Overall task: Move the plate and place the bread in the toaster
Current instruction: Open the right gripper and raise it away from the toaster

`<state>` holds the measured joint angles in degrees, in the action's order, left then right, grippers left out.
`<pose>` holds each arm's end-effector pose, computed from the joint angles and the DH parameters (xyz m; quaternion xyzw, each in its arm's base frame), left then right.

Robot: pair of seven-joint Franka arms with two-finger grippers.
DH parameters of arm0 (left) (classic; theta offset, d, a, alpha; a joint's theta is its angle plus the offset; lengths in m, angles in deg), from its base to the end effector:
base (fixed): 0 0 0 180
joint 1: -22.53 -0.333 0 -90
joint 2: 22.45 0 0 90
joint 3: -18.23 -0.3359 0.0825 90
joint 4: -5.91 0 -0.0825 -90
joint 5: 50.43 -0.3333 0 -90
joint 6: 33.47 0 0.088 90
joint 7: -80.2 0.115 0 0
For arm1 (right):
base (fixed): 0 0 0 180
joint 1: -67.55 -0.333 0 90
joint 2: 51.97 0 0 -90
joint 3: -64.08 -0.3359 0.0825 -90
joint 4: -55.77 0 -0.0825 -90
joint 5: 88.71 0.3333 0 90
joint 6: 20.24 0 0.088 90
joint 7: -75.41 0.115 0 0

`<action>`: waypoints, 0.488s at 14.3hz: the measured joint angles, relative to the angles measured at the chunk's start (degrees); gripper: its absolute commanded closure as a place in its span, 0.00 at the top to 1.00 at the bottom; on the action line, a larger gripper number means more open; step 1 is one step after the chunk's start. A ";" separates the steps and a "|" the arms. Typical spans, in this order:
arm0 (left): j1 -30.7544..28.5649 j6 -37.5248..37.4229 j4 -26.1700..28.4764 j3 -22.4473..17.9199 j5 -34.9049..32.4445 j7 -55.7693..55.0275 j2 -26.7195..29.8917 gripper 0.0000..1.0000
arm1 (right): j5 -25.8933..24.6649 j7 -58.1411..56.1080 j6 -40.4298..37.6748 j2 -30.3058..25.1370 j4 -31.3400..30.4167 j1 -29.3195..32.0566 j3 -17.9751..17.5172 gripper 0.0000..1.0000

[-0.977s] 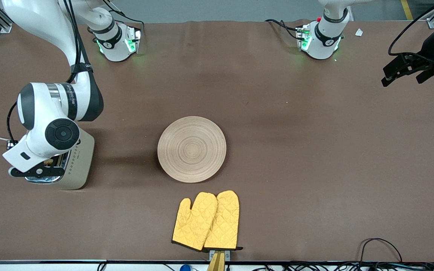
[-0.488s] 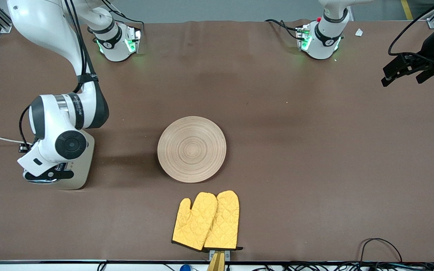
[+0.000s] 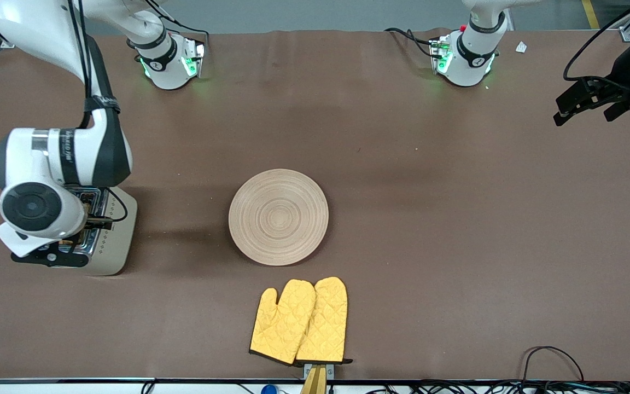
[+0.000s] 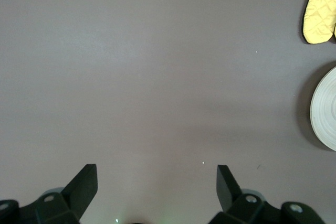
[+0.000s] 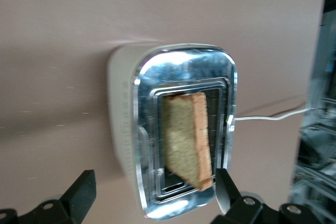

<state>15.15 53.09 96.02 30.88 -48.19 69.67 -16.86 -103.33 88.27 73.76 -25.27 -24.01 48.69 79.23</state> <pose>0.4631 -0.0543 0.6763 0.9988 0.0447 0.0152 0.0110 0.6264 0.0455 0.4638 0.9765 -0.0490 -0.0719 0.1970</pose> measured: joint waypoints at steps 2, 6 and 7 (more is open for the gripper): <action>0.00 0.00 -0.01 0.00 0.00 0.00 0.00 1.00 | 5.51 0.01 -1.00 -2.77 1.35 0.05 0.03 1.00; 0.09 0.00 -0.07 0.04 0.00 0.61 0.03 1.00 | 12.43 0.01 -7.84 -11.25 2.02 0.27 0.20 1.00; 0.13 0.00 -0.08 0.09 0.00 1.32 0.05 1.00 | 13.98 0.01 -9.28 -13.30 1.99 0.78 0.25 1.00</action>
<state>15.28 53.09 95.94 30.98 -48.19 70.99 -16.81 -89.35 88.28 64.47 -38.57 -22.01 49.47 79.48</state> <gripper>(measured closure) 0.000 0.000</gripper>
